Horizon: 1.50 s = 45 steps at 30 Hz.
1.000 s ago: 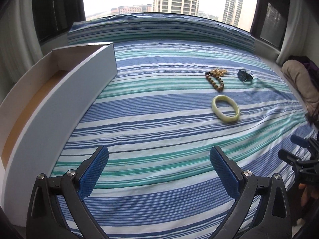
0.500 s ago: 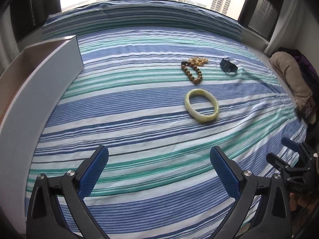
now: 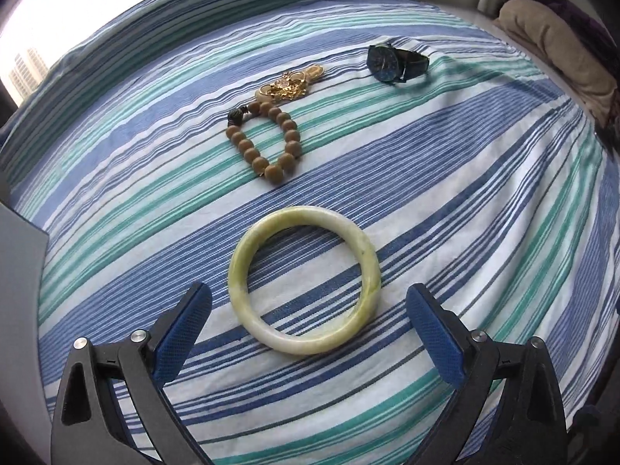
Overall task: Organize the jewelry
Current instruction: 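Grasp the pale jade bangle with the left tool while the right tool grasps the wooden bead bracelet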
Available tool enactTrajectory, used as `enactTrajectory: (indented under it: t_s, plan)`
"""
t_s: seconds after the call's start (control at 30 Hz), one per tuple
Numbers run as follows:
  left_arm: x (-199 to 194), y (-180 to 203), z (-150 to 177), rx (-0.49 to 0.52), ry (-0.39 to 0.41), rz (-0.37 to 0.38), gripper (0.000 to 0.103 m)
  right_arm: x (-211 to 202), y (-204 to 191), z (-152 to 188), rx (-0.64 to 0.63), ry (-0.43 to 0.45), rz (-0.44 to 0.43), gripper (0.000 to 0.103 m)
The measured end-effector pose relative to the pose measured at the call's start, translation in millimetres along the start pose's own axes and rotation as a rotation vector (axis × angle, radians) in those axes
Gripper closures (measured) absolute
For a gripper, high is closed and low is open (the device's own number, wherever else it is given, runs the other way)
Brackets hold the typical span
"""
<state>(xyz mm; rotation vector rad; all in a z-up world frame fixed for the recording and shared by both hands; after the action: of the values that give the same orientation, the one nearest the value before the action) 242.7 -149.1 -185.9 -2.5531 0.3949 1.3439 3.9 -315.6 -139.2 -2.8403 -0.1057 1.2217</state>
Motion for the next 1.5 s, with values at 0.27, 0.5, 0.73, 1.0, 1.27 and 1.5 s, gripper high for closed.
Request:
enactTrajectory:
  t_s: [0.27, 0.5, 0.73, 1.0, 1.27, 1.5]
  plan:
    - [-10.4, -16.1, 9.4, -0.085, 0.036, 0.055, 0.022, 0.1, 7.0, -4.2, 0.016, -0.002, -0.003, 0.010]
    - [-49.4, -51.5, 35.4, -0.159, 0.051, 0.053, 0.022, 6.4, 4.4, -26.9, 0.044, -0.016, -0.123, 0.010]
    - [-80.0, -101.4, 73.3, -0.256, 0.067, -0.034, 0.022, 67.3, -9.9, -92.2, 0.024, -0.062, -0.206, 0.014]
    - [-103.6, -143.6, 108.1, -0.365, 0.067, -0.090, 0.022, 176.6, -43.4, -171.9, 0.019, -0.085, -0.230, 0.067]
    - [-109.4, -158.5, 125.4, -0.402, 0.062, -0.110, 0.022, 237.5, -82.0, -186.7, -0.096, -0.143, -0.198, 0.072]
    - [-107.2, -157.2, 126.8, -0.404, 0.060, -0.099, 0.022, 237.3, -91.2, -182.9, -0.150, -0.120, -0.174, 0.091]
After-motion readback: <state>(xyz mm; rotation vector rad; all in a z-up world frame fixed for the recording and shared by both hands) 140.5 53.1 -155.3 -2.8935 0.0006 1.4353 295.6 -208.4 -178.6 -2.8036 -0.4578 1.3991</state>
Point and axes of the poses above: each gripper's, at about its wrist camera, not at the fingertips, and x roughly the way its jaws point, y to its right, z to its underside, the point moved 3 cm from there along x, roughly the way its jaws point, and after that the axes turned 9 degrees about y, right-handed, at the moved point
